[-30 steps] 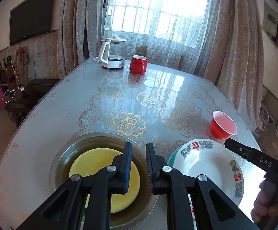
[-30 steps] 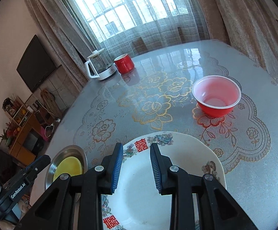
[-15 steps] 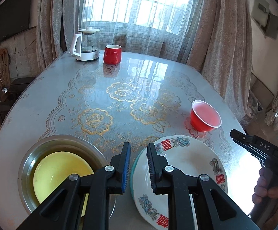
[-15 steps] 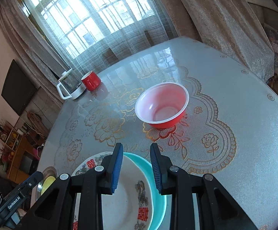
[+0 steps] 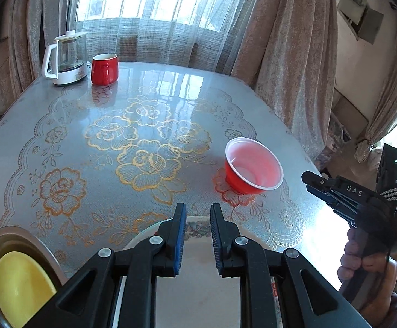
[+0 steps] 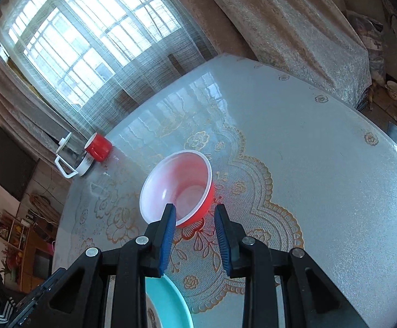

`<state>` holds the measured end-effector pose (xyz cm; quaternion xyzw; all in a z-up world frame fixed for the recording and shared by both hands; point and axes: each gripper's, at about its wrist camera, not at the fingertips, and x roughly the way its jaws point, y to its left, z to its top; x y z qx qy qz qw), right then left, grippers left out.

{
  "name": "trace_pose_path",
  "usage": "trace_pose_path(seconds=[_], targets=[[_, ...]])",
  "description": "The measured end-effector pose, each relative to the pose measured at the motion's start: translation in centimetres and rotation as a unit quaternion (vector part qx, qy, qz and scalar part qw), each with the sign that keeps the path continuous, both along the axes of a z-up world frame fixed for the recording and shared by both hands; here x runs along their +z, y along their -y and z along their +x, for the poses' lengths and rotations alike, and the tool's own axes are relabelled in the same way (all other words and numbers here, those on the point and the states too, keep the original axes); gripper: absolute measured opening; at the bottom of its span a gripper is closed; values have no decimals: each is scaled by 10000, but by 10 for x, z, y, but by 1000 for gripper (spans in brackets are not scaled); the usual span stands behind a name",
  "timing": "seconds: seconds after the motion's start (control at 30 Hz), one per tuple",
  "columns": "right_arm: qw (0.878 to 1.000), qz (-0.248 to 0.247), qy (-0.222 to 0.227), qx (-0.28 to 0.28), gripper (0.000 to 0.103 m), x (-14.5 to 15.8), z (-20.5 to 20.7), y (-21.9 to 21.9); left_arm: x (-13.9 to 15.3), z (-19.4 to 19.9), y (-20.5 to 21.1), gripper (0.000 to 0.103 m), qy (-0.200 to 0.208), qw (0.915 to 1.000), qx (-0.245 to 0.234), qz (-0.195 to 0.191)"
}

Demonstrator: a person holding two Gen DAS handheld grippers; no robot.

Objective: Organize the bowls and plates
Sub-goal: 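Move the left tool to the red-and-white bowl and grasp its rim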

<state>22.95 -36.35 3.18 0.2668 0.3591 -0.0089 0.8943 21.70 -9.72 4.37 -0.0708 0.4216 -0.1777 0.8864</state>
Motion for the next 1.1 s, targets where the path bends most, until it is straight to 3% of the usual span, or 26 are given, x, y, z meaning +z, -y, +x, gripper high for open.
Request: trace_pose_path(seconds=[0.47,0.77,0.9,1.0,1.1], targets=[[9995,168,-255,-6,26,-18,39,9,-26,72,55,21,-688,9961,64,-544],[9987,254,-440,10,21,-33,52,9,-48,104,74,21,-1046,9927,302,-517],[9979,356,-541,98,15,-41,54,7,-55,108,89,16,-1155,9925,94,-396],[9981,280,-532,105,14,-40,52,4,-55,104,96,13,-1049,9942,41,-242],[9980,306,-549,101,14,-40,49,7,-52,101,95,12,-995,9945,-25,-330]])
